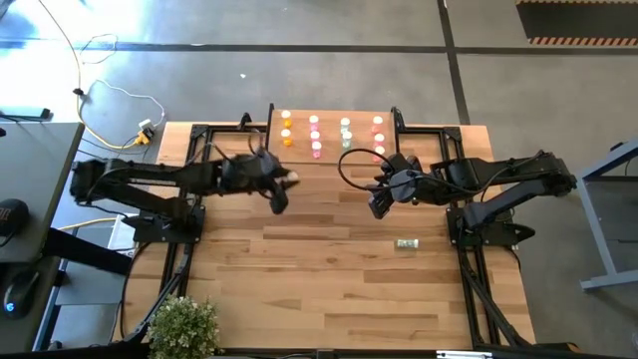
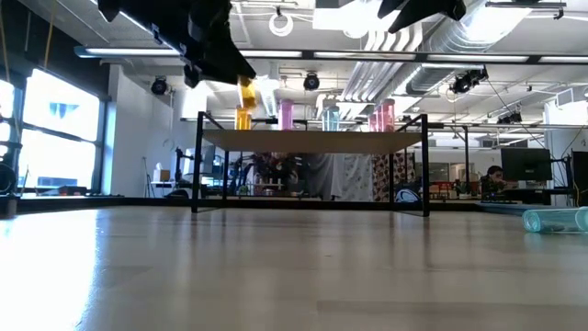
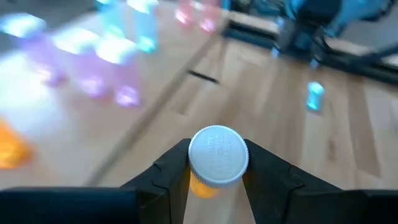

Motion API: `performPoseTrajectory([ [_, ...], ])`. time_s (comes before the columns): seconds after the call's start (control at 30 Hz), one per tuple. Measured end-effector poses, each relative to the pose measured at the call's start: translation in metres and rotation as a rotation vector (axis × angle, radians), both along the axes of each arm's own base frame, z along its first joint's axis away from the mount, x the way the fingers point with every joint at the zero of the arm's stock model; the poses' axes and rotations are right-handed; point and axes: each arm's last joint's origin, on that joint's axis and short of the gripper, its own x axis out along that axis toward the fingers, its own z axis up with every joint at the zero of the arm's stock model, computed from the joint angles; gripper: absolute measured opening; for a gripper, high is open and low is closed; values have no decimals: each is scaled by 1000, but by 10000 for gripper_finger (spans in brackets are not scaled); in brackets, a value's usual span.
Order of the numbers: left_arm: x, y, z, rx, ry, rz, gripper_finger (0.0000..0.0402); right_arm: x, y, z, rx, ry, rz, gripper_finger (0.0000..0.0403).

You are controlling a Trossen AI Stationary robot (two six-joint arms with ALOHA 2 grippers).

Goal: Pick and place medicine bottles onto shelf by color
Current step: Put the orange medicine bottle on the shelf aligned with the other orange medicine bottles

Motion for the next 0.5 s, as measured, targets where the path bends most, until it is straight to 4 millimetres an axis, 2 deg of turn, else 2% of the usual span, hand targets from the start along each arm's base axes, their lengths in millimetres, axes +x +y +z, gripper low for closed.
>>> performPoseTrajectory([
  [0.13,-15,15,13,41,-40,81,123,0,0,1,-13,-5,-4,154],
  [0.3,-27,35,16,79,-26,160,124,0,-1,1,-35,-8,-25,154],
  [0.5,-31,49,23,77,17,133,124,1,-8,1,-24,-17,-71,154],
])
